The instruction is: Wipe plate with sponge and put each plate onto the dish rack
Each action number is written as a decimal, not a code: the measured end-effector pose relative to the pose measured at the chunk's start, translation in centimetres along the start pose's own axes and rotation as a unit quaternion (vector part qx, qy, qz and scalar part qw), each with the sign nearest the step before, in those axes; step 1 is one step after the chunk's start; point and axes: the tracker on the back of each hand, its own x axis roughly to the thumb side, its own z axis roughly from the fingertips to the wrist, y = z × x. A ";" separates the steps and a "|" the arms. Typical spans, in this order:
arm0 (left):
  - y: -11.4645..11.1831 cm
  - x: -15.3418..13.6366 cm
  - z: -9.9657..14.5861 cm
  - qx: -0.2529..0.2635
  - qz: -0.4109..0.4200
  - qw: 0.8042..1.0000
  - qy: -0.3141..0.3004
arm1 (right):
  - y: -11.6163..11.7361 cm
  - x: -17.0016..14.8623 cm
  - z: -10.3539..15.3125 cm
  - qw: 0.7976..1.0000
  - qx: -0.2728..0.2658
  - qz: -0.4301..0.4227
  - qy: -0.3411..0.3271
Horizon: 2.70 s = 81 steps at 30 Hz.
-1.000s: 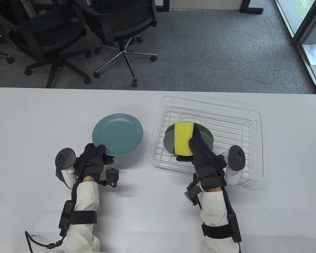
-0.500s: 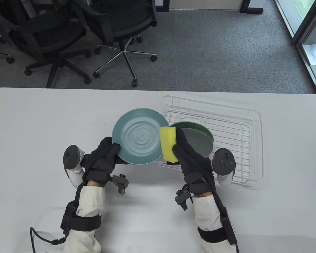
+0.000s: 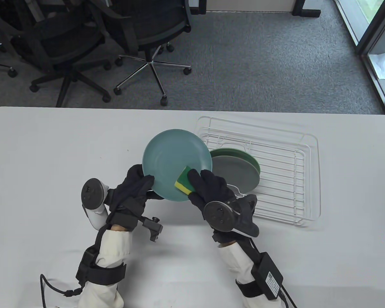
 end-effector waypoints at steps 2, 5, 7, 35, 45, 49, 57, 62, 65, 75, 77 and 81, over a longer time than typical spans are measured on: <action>-0.4 0.4 0.1 -0.002 -0.032 0.999 -0.022 | 0.0 0.7 0.1 1.000 -0.003 0.025 -0.004; -0.9 0.9 0.1 -0.018 -0.038 0.998 -0.052 | 0.0 0.9 0.2 0.999 -0.005 -0.033 -0.018; -1.5 1.2 0.1 -0.045 -0.036 0.996 -0.067 | -0.1 0.8 0.2 0.992 -0.001 -0.126 -0.020; -3.4 0.9 -0.1 -0.115 -0.036 0.989 -0.090 | -1.3 -2.1 0.3 0.995 0.038 -0.092 -0.021; -5.5 1.3 0.1 -0.200 -0.067 0.972 -0.105 | -1.1 -2.2 0.8 0.992 -0.119 -0.028 0.032; -6.3 1.2 0.2 -0.213 -0.079 0.968 -0.103 | -1.0 -3.4 0.9 0.987 -0.144 -0.010 0.071; -5.7 1.4 0.3 -0.176 -0.072 0.976 -0.110 | -0.2 -5.6 0.8 0.988 -0.093 0.011 0.123; -4.6 1.1 0.2 -0.130 -0.044 0.985 -0.105 | -0.4 -5.1 0.5 0.996 -0.018 0.002 0.092; -4.2 0.8 0.1 -0.114 -0.031 0.988 -0.098 | -0.5 -4.5 0.4 0.997 0.013 -0.027 0.071; -4.3 0.3 -0.1 -0.142 -0.010 0.986 -0.087 | -1.0 -2.3 0.3 0.994 -0.026 -0.105 -0.012; -4.8 0.4 -0.1 -0.171 -0.014 0.981 -0.087 | -1.1 -2.2 0.5 0.994 -0.070 -0.087 0.004; -6.0 0.4 0.0 -0.208 -0.030 0.974 -0.088 | -1.6 -2.7 1.0 0.986 -0.137 -0.086 0.040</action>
